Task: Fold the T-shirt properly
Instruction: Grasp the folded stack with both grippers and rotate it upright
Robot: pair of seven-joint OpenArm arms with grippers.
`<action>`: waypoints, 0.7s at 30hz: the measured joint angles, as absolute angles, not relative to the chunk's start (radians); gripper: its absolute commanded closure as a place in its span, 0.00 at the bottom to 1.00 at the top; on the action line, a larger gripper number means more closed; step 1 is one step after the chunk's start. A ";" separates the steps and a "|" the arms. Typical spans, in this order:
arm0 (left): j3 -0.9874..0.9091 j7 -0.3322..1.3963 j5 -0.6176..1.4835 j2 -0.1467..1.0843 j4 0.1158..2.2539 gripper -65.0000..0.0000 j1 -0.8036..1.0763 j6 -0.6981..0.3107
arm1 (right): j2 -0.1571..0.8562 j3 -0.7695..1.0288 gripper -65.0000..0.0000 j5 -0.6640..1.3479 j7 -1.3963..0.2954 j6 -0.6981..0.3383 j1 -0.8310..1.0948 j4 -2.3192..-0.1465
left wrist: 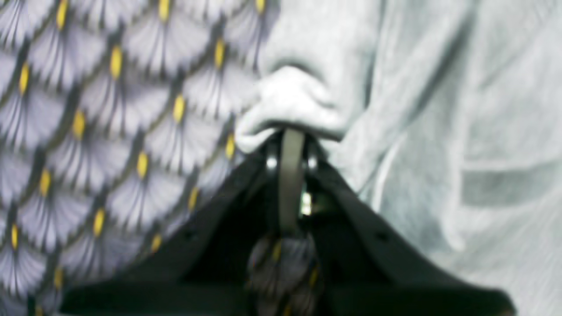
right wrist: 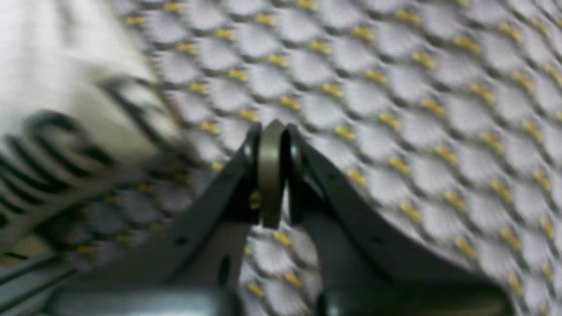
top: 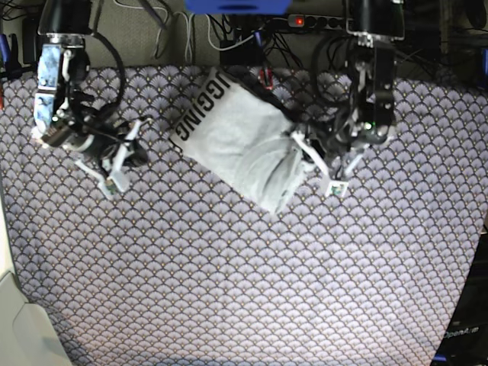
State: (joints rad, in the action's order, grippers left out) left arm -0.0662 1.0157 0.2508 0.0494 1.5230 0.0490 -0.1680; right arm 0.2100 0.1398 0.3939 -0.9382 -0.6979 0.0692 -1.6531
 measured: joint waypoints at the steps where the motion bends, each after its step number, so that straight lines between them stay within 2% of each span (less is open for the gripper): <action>1: -0.068 1.008 0.250 0.035 1.505 1.00 0.033 -0.161 | 0.205 0.114 1.00 0.393 -0.936 -0.698 0.067 -1.654; 9: -0.068 1.008 0.229 -0.059 1.331 1.00 -0.140 -0.161 | 0.157 0.001 1.00 0.386 -0.939 -0.698 0.113 -1.655; 17: -0.067 0.793 0.251 -0.110 1.105 1.00 -0.255 -0.162 | 0.152 -0.034 1.00 0.401 -0.913 -0.695 0.200 -1.658; 21: -0.067 0.732 0.245 -0.136 1.060 1.00 -0.278 -0.161 | 0.153 -0.033 1.00 0.410 -0.904 -0.695 0.228 -1.661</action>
State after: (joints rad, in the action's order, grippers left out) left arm -0.0673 0.7322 0.2455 -0.1356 1.0599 -0.2779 -0.1608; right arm 0.1532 -0.0326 0.4095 -0.9039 -0.6949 0.2279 -1.6608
